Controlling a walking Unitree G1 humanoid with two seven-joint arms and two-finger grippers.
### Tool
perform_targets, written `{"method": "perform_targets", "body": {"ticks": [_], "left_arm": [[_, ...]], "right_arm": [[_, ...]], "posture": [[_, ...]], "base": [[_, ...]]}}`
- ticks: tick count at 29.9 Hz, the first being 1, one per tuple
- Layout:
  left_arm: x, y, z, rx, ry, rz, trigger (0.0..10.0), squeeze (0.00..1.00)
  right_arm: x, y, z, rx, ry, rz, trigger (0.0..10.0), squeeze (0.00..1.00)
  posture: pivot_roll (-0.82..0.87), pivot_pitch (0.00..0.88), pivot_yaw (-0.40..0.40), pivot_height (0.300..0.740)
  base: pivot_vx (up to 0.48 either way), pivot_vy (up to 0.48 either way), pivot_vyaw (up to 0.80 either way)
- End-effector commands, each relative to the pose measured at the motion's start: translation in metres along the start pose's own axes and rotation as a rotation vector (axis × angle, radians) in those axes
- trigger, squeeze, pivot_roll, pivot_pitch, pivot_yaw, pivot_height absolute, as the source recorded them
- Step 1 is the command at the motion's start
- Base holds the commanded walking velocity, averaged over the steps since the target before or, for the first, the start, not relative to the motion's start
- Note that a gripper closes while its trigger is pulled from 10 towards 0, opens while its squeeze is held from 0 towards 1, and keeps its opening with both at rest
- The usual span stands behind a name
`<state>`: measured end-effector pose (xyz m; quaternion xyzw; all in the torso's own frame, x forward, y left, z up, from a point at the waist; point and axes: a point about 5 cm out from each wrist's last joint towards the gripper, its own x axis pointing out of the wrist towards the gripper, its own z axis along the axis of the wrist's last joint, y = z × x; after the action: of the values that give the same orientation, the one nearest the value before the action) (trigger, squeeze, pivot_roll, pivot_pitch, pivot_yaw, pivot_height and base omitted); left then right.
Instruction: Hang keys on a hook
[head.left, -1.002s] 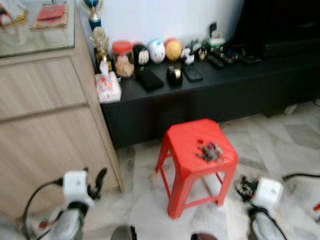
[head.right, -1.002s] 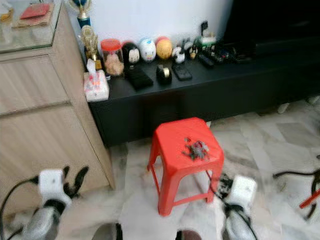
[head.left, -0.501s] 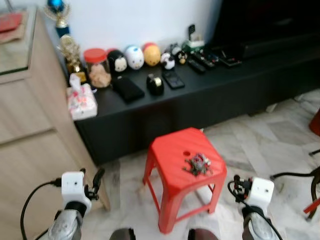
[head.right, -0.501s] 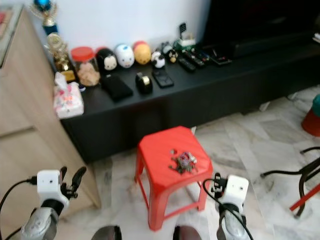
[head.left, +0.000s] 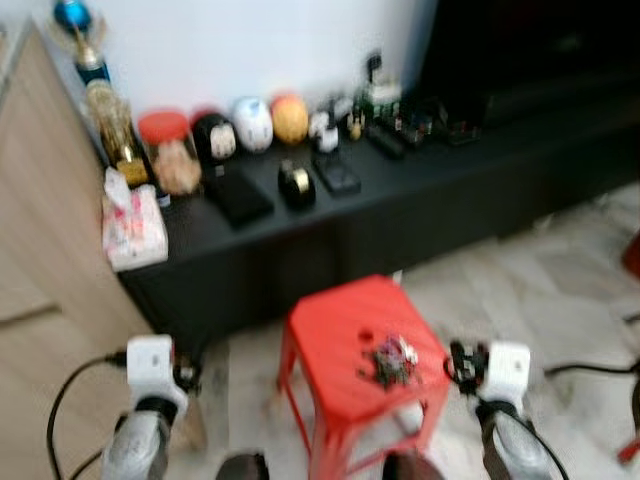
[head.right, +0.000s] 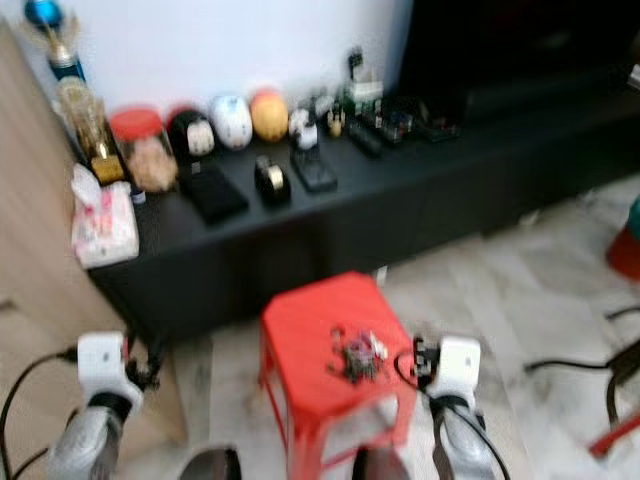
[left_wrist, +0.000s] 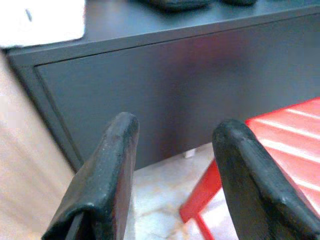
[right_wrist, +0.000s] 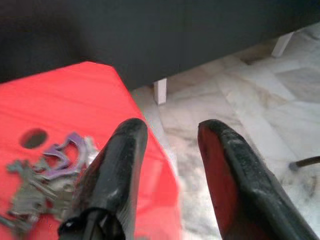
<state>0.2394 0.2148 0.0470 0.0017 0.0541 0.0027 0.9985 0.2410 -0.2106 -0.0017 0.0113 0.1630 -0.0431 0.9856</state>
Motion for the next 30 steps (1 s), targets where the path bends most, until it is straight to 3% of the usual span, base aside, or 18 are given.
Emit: {"method": "perform_targets", "body": {"ticks": [1,11,14,22,23,25,26,30], "left_arm": [[-0.001,0.001,-0.003,-0.004,0.015,0.006,10.0,0.0],[-0.001,0.002,-0.003,-0.01,0.007,0.014,10.0,0.0],[0.0,0.002,-0.002,-0.01,0.006,0.015,10.0,0.0],[0.003,0.004,0.001,0.005,-0.001,0.009,10.0,0.0],[0.004,0.004,0.002,0.005,-0.003,0.01,10.0,0.0],[0.004,0.004,0.002,0.006,-0.003,0.01,10.0,0.0],[0.004,0.004,0.002,0.007,-0.005,0.008,10.0,0.0],[0.006,0.003,0.005,0.011,-0.016,0.01,10.0,0.0]], "right_arm": [[0.001,0.001,0.002,-0.006,-0.001,0.026,10.0,0.0],[0.003,0.007,0.004,-0.031,-0.009,0.082,10.0,0.0],[0.003,0.007,0.002,-0.024,0.006,0.077,10.0,0.0],[0.005,0.013,-0.021,-0.021,0.166,0.14,10.0,0.0],[0.007,0.015,-0.022,-0.012,0.176,0.154,10.0,0.35],[0.007,0.016,-0.022,-0.009,0.18,0.157,10.0,0.35],[0.009,0.019,-0.023,0.002,0.191,0.174,10.0,1.0],[0.016,0.031,-0.024,0.033,0.244,0.236,10.0,1.0]], "posture": [[-0.08,0.0,-0.023,0.622],[-0.07,0.0,-0.031,0.622],[-0.08,0.0,-0.027,0.622],[-0.08,0.0,-0.007,0.622],[-0.08,0.0,-0.006,0.622],[-0.08,0.0,-0.005,0.622],[-0.08,0.0,-0.004,0.622],[-0.05,0.0,-0.015,0.622]], "base": [[0.0,0.0,0.0],[0.0,0.0,0.7],[0.0,0.0,0.0],[0.0,0.0,0.0],[0.0,0.0,0.0],[0.0,0.0,0.0],[0.0,0.0,0.0],[0.0,0.0,0.0]]}}
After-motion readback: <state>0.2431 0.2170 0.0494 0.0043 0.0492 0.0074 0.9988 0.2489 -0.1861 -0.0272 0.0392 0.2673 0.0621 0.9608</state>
